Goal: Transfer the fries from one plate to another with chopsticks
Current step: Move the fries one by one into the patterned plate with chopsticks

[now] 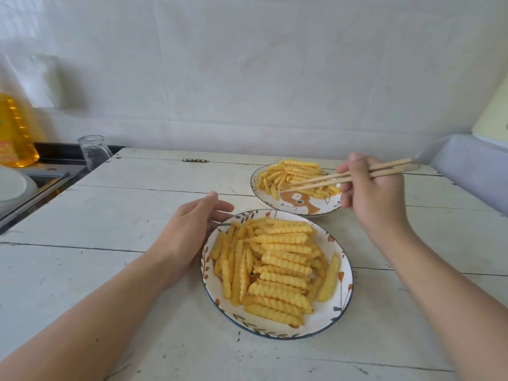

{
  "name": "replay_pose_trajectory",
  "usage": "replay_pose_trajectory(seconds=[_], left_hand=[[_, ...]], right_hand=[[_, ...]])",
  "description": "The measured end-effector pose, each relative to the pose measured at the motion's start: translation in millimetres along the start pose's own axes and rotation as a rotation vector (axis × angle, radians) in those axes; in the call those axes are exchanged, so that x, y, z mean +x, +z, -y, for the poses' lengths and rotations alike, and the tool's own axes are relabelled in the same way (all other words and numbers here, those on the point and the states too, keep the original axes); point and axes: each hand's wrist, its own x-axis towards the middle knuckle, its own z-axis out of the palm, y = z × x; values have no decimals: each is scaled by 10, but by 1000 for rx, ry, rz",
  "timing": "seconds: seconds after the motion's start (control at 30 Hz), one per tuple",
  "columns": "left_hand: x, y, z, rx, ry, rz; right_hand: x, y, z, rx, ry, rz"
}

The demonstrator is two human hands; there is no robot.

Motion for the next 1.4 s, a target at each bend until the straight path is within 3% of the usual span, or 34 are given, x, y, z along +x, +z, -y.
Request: replay_pose_trajectory(seconds=[0.2,0.33,0.67,0.93,1.07,1.27,1.4], left_hand=[[8,1,2,-3,5,0],[10,1,-5,-4,3,1],[0,6,-12,0,-8,-2],[-8,7,-20,-8,-18,-11],[-12,11,-20,-7,-17,-12],[-11,14,-23,-11,-20,-14],[-5,3,-17,-23,-29,-9]], right_hand=[[-31,261,-74,-152,-141,44],[-76,311,-64,-186,-123,119],[82,-86,153,-61,19,-113],[-28,30,105,-269,-134,54],[28,-87,127,-165,-81,7],[68,-122,59,-98,22,60],[70,-118,167,98,47,-37]])
